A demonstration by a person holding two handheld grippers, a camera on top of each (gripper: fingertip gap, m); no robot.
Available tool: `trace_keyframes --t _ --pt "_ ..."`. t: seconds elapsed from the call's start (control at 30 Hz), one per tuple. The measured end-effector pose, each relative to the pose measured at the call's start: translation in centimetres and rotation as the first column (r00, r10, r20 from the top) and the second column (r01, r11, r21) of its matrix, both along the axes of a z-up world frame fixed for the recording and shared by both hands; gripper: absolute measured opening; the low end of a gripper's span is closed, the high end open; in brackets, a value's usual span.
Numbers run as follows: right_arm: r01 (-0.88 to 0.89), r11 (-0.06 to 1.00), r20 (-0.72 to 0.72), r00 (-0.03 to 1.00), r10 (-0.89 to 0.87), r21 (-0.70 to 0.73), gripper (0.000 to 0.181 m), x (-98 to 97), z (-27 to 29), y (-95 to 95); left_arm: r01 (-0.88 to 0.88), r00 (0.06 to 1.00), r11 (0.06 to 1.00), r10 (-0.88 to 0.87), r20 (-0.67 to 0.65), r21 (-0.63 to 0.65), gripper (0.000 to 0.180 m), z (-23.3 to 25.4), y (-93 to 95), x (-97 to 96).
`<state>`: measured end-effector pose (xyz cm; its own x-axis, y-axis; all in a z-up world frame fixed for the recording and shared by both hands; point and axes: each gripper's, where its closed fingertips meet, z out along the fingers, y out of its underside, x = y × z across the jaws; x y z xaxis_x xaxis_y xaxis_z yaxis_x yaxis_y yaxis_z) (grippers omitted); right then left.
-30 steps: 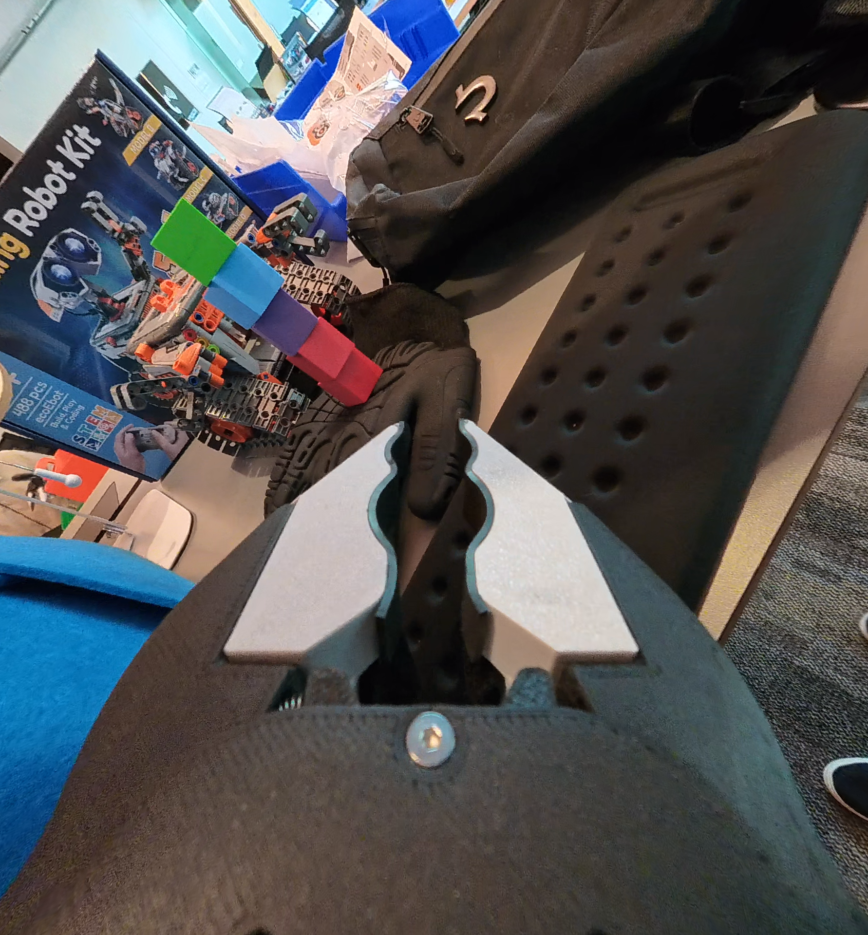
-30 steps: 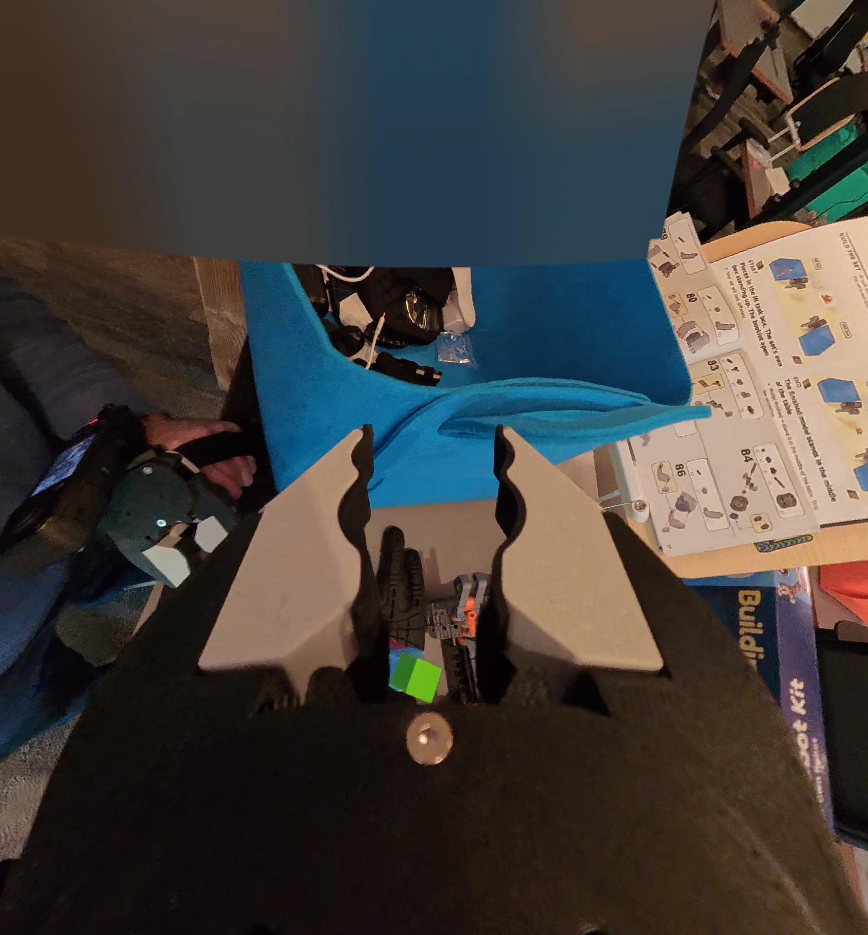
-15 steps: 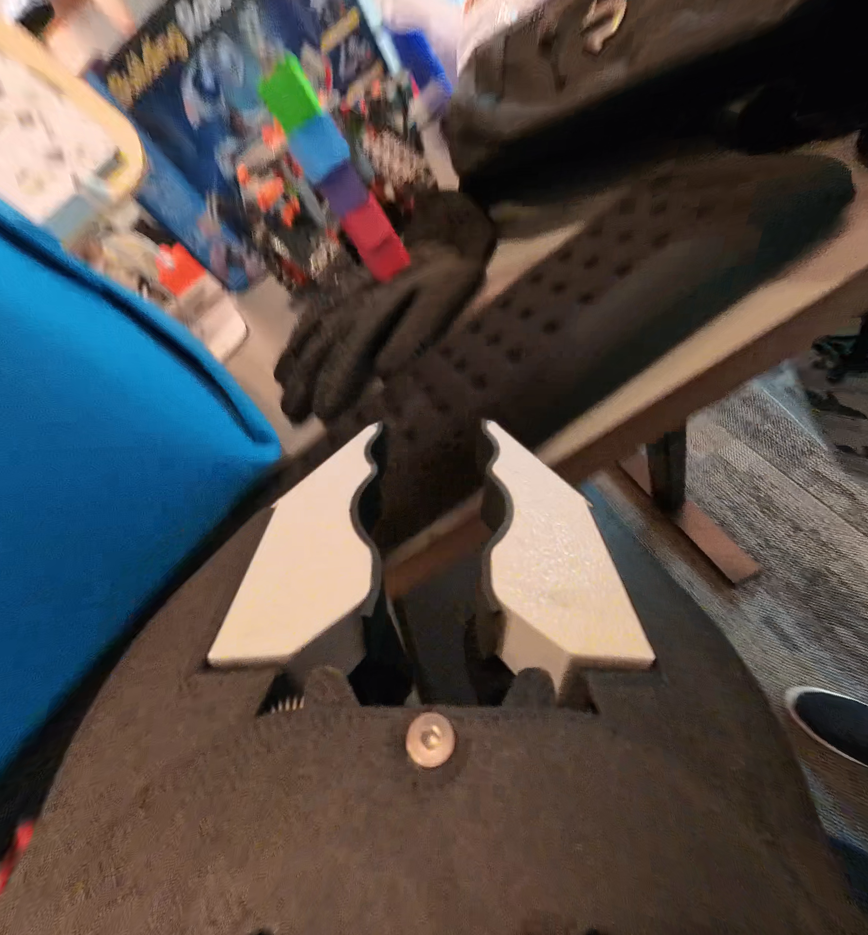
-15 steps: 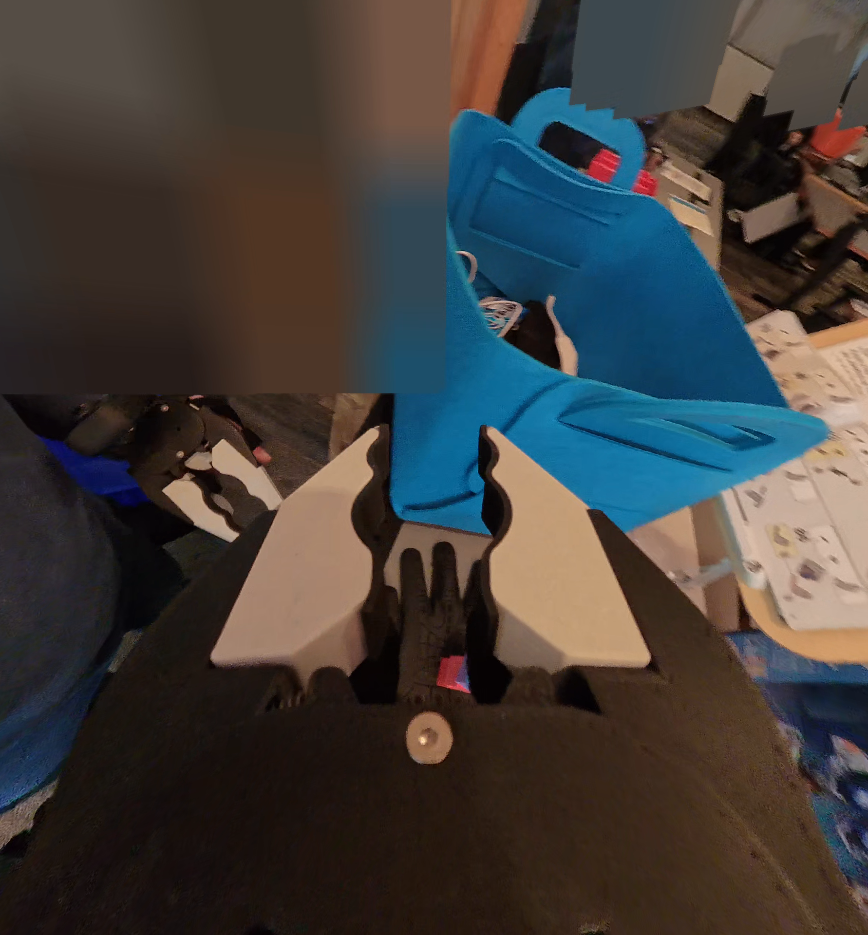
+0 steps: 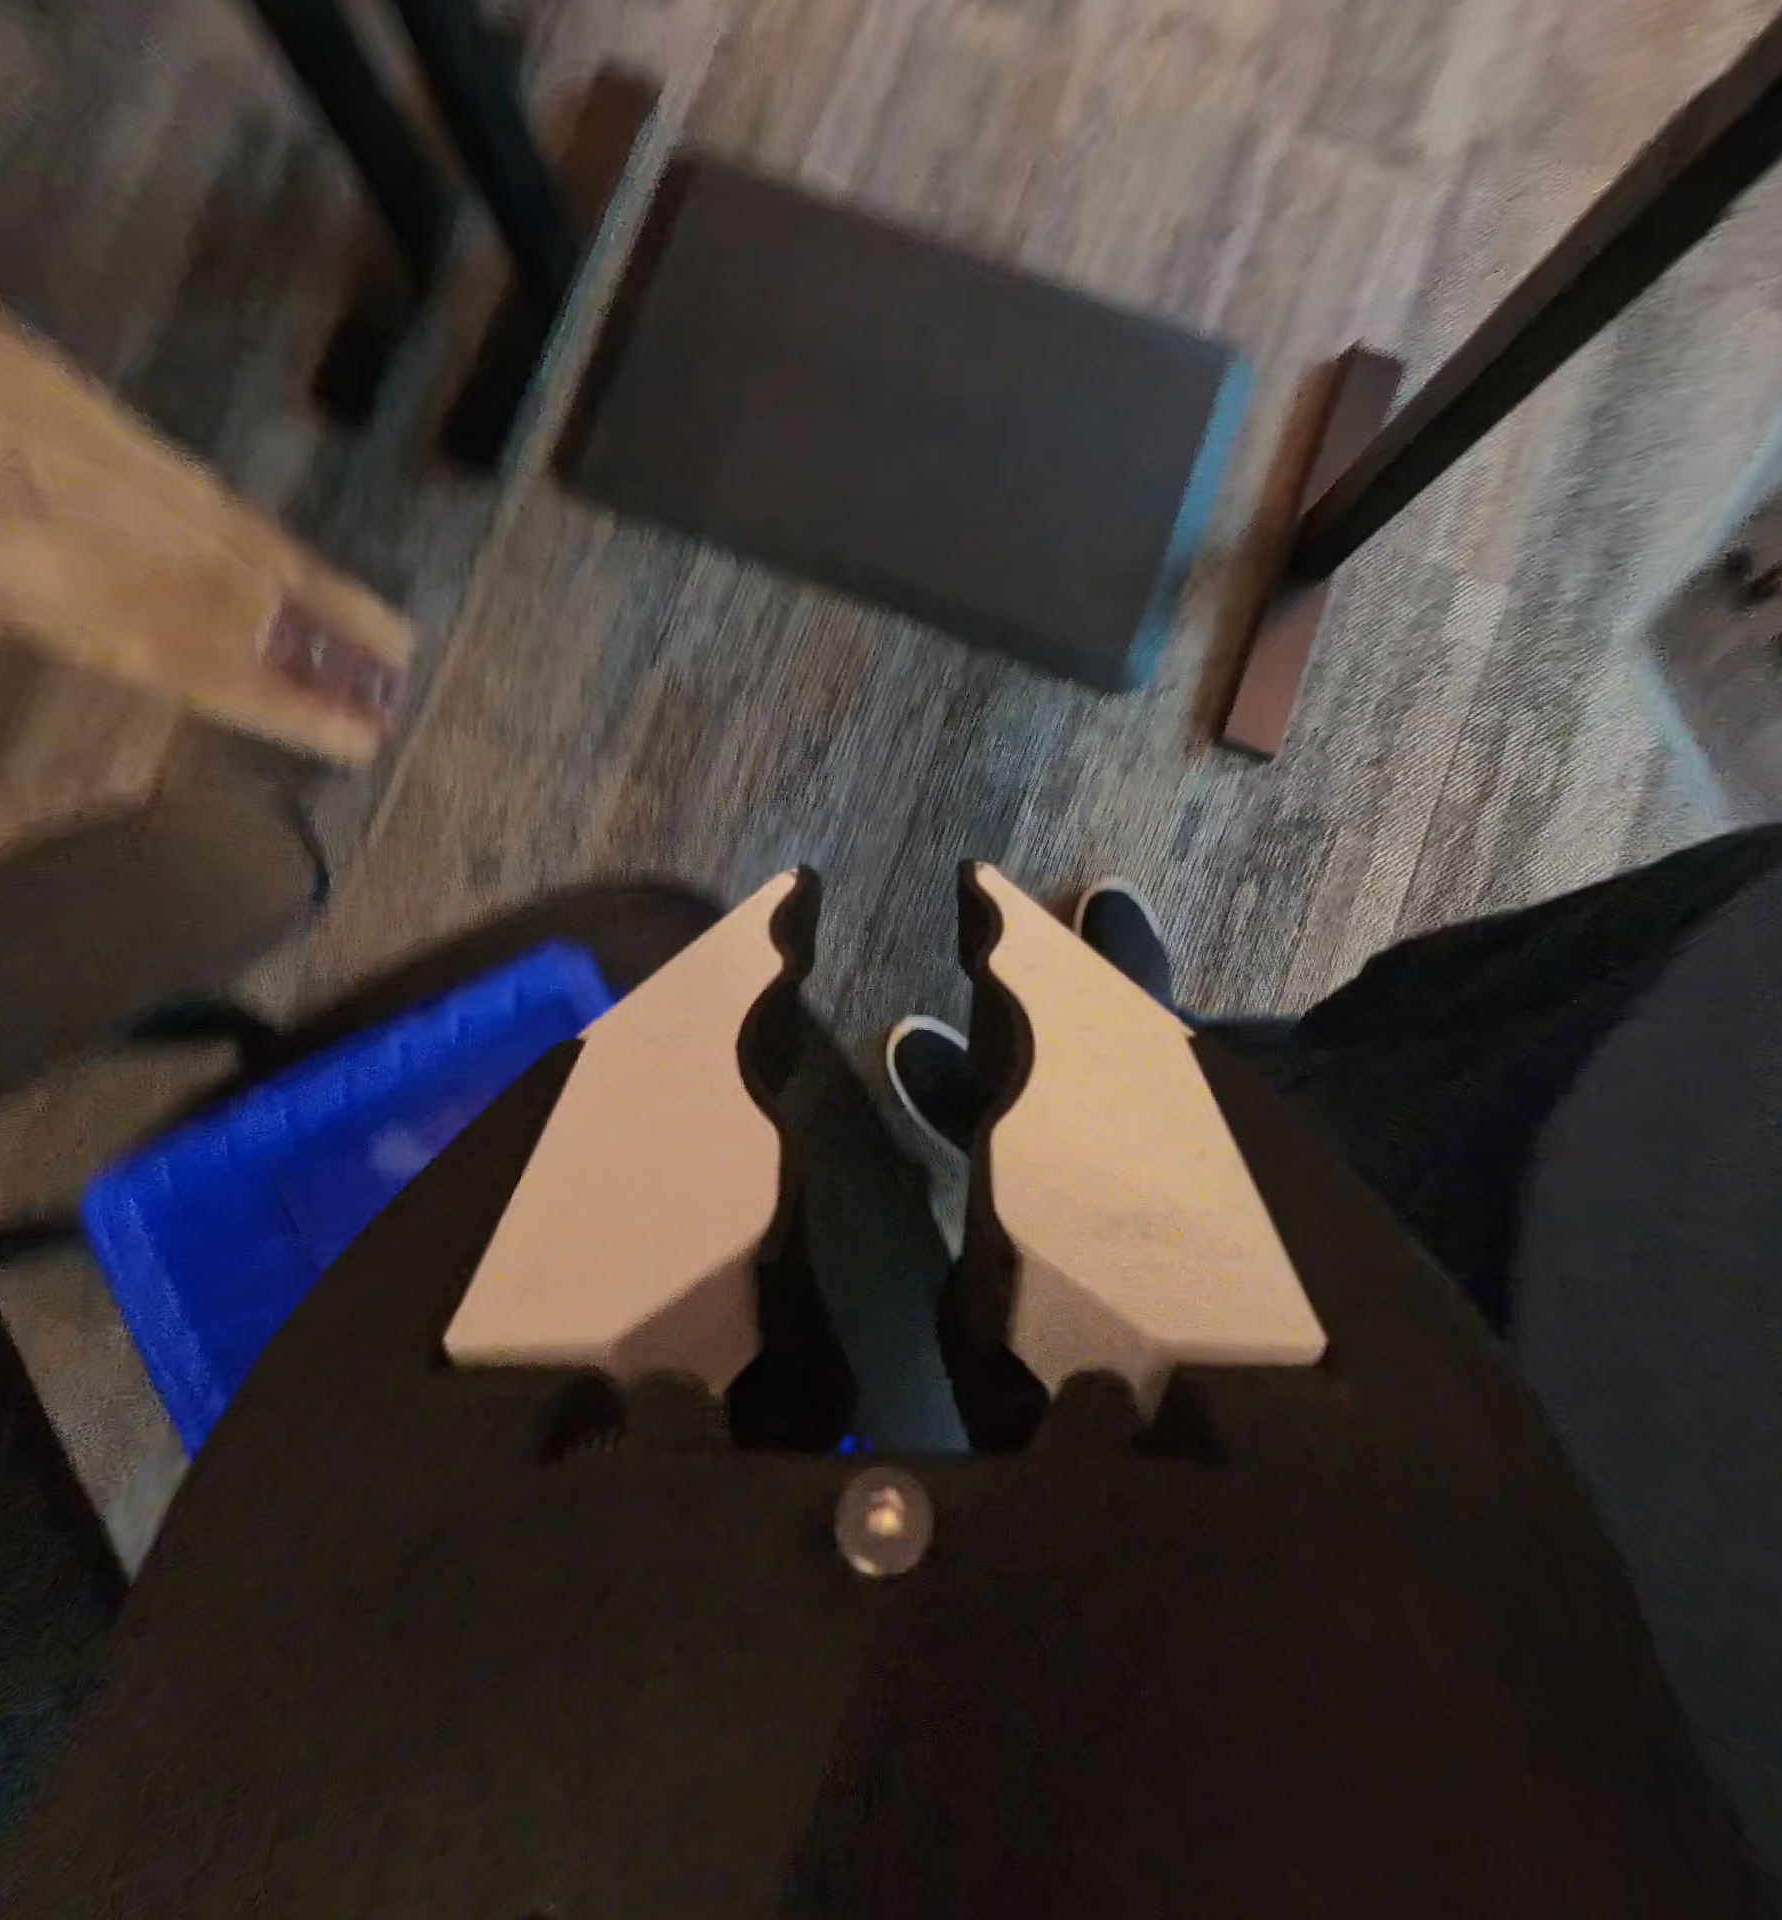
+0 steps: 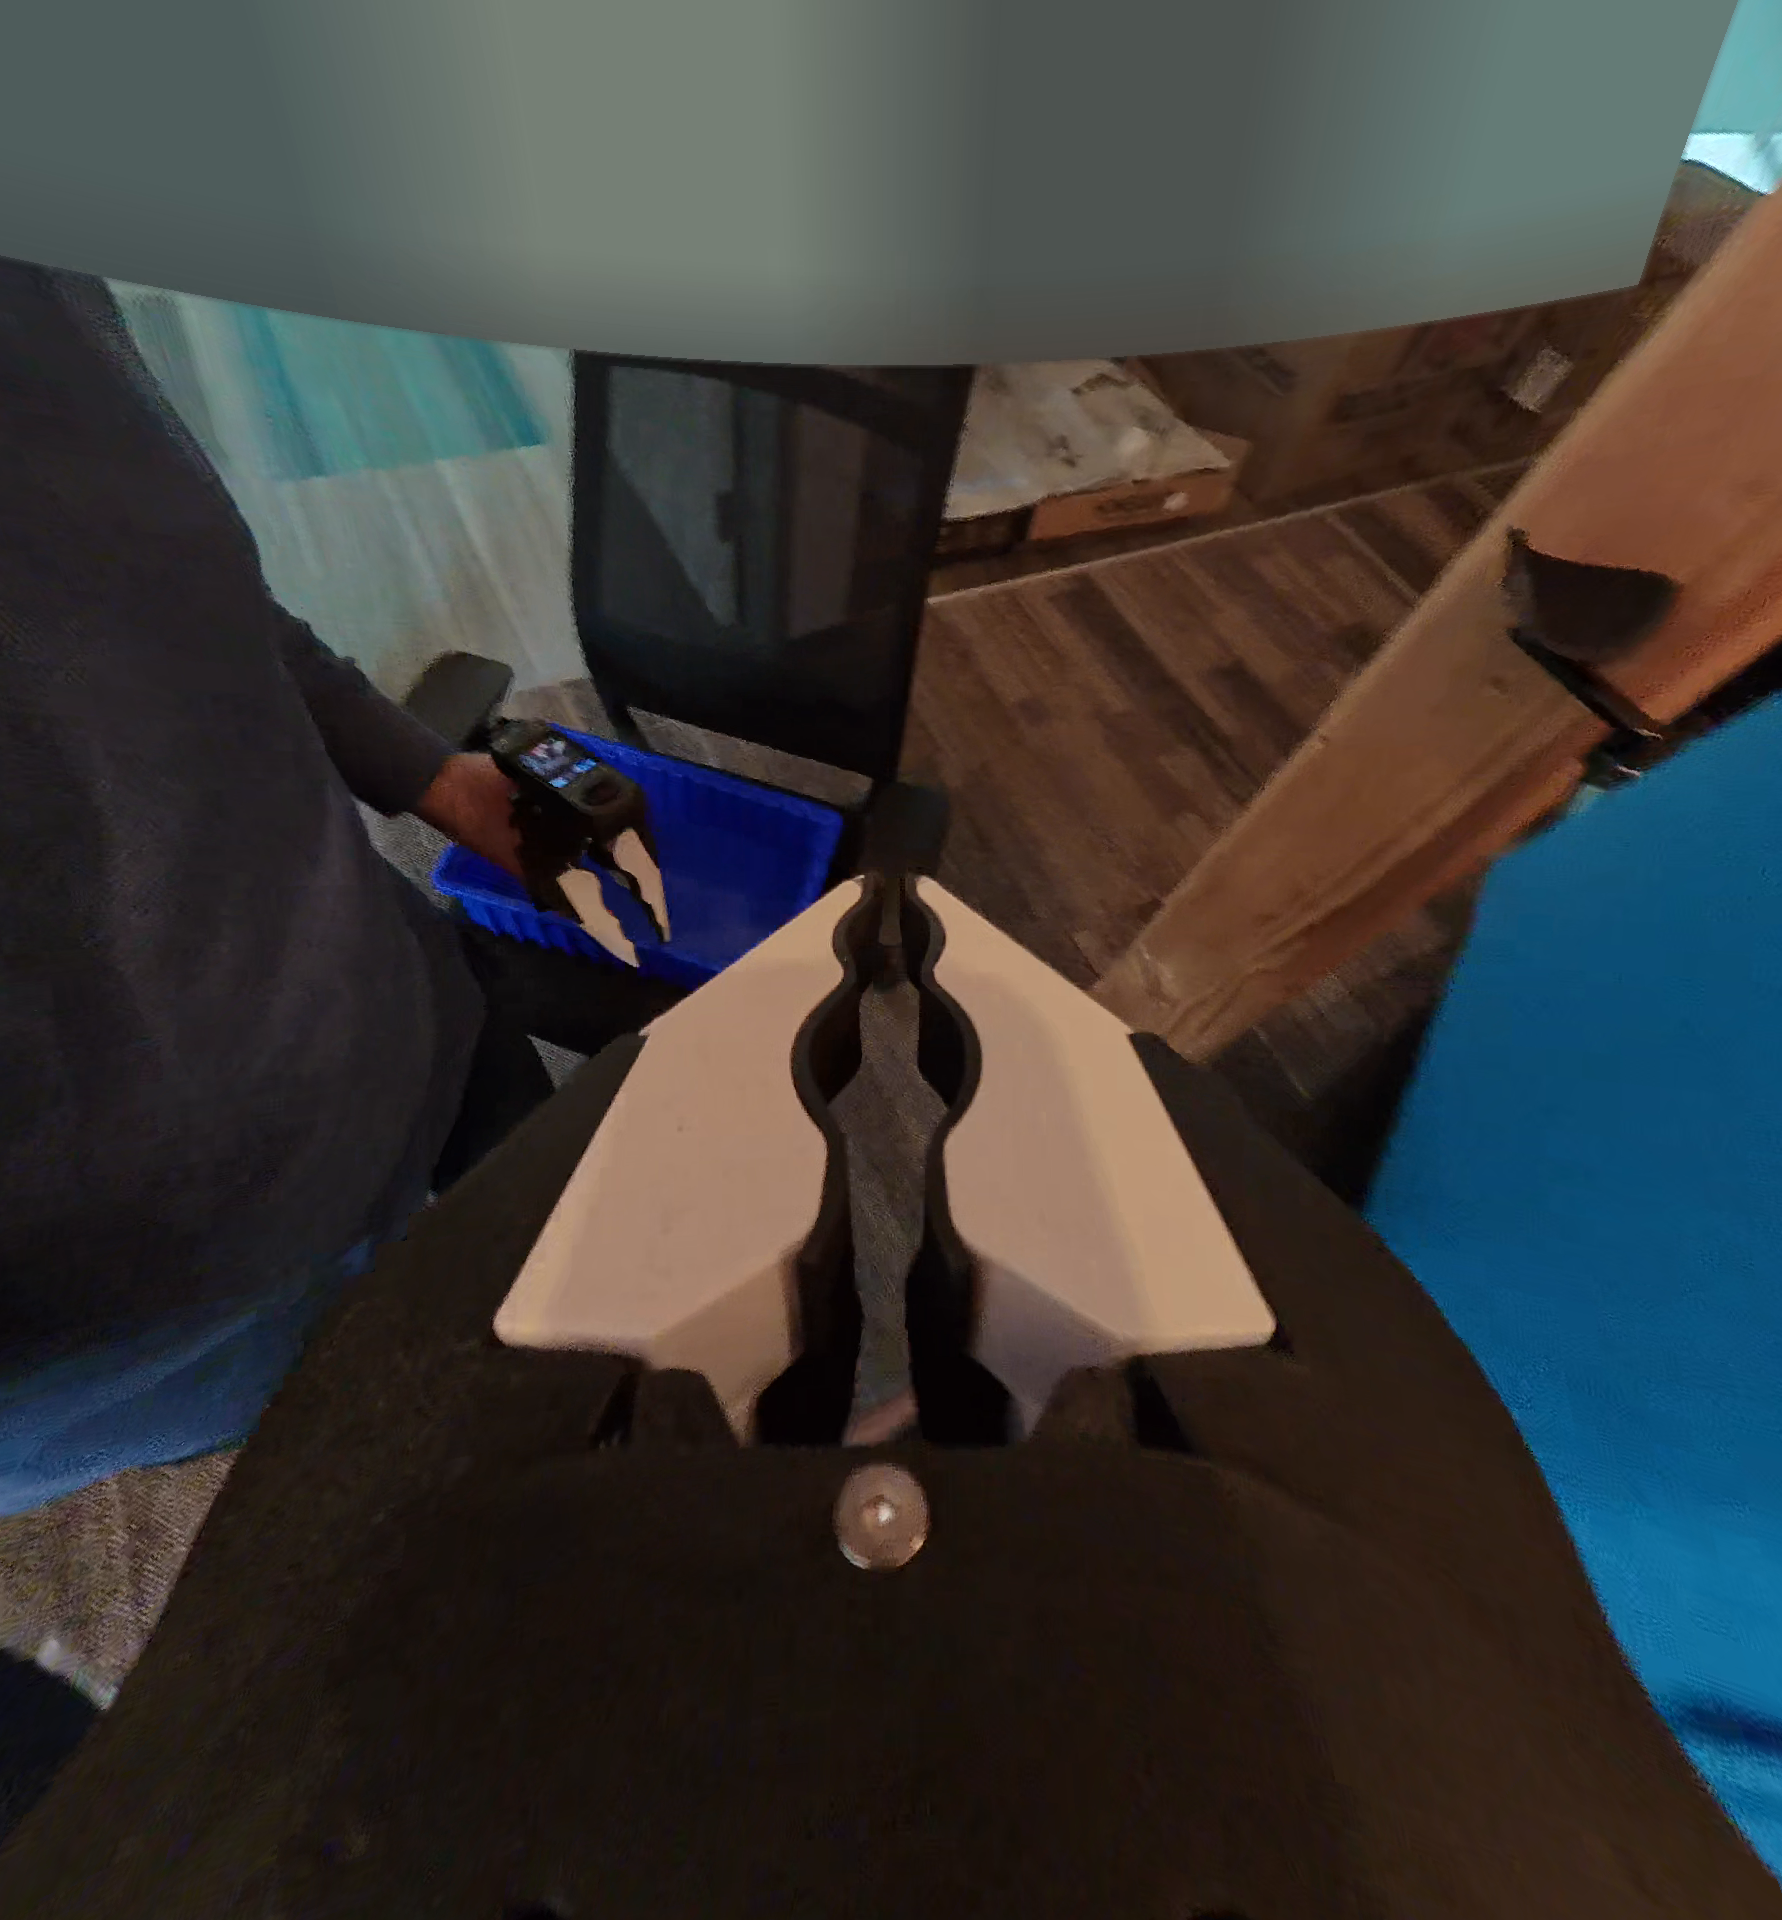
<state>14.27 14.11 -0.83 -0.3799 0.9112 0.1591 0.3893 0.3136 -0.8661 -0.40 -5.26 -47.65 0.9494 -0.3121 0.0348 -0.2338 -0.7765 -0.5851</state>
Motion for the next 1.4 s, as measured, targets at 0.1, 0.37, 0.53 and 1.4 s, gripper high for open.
trace_keyframes --t 0.1,0.37,0.53,1.4 --pt "-0.066 0.996 0.017 0.998 0.068 -0.062 0.003 -3.2 -2.8 -2.7 -0.152 0.988 0.979 0.145 -0.059 -0.138 0.032 -5.7 -6.9 -6.9" --pt "-0.089 0.952 0.112 0.986 0.127 -0.293 0.009 -10.3 -13.7 -9.3 -0.206 0.979 0.877 0.186 -0.089 -0.434 0.049 -21.7 -19.3 -16.2" --pt "-0.095 0.91 0.216 0.957 0.196 -0.403 0.007 -11.5 -20.5 -13.1 -0.051 0.998 0.865 0.067 0.015 -0.5 0.043 -28.3 -19.6 -15.3" --pt "-0.049 0.822 0.262 0.936 0.237 -0.567 0.003 -11.4 -28.1 -18.1 -0.183 0.96 0.875 0.258 0.111 -0.447 0.027 -32.2 -19.0 -17.5"
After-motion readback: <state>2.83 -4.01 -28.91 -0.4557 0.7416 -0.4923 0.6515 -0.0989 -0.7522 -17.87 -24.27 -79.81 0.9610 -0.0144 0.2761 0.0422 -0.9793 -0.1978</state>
